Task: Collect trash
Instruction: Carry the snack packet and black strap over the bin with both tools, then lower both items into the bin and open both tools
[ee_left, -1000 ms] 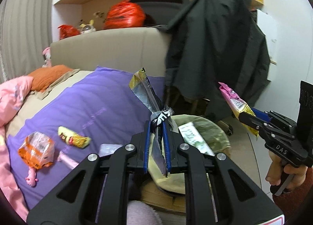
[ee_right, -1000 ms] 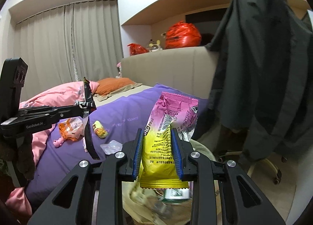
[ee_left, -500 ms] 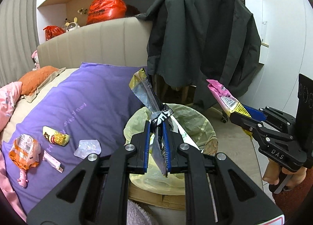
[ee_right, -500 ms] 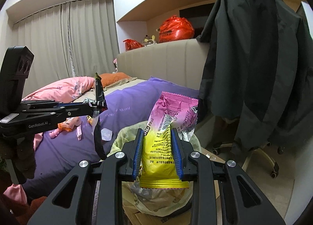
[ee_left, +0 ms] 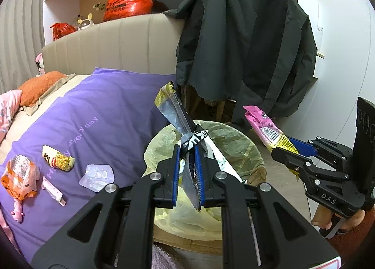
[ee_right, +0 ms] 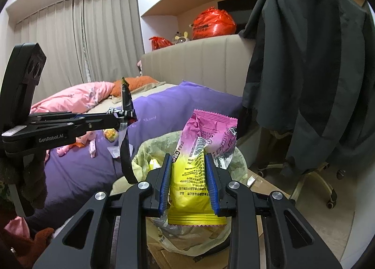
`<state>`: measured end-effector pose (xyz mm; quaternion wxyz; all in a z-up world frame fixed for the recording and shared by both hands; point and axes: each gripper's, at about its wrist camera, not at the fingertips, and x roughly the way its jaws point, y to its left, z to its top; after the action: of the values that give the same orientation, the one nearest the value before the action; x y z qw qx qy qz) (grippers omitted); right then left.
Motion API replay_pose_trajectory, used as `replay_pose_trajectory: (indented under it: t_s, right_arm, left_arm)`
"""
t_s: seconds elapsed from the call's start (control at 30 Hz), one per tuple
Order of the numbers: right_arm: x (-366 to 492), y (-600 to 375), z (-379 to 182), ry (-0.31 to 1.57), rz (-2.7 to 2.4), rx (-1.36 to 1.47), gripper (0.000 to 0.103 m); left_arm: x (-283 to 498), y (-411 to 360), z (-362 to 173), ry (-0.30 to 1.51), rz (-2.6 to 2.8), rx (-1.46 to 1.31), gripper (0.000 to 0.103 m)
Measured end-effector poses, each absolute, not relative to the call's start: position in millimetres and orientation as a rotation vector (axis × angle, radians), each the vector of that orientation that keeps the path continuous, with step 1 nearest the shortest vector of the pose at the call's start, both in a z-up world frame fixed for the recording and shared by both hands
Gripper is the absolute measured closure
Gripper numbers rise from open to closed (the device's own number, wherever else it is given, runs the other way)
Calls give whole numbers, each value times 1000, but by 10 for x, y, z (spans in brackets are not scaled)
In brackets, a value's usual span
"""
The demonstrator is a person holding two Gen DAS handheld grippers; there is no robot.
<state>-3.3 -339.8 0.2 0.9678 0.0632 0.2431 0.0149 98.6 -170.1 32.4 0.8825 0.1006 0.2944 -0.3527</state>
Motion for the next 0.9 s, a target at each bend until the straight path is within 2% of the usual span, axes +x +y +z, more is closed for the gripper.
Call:
replay_pose_trajectory:
  t_s: [0.4, 0.67, 0.9]
  right_arm:
    - [457, -3457, -439, 646, 19, 88, 76]
    - [922, -3559, -629, 726, 45, 115, 75]
    - [1153, -3466, -832, 807, 89, 74, 75]
  left_arm:
    - [1400, -2088, -488, 742, -789, 301, 91]
    - [1722, -2204, -673, 734, -763, 378, 91]
    - [1651, -2107, -769, 775, -849, 388, 91]
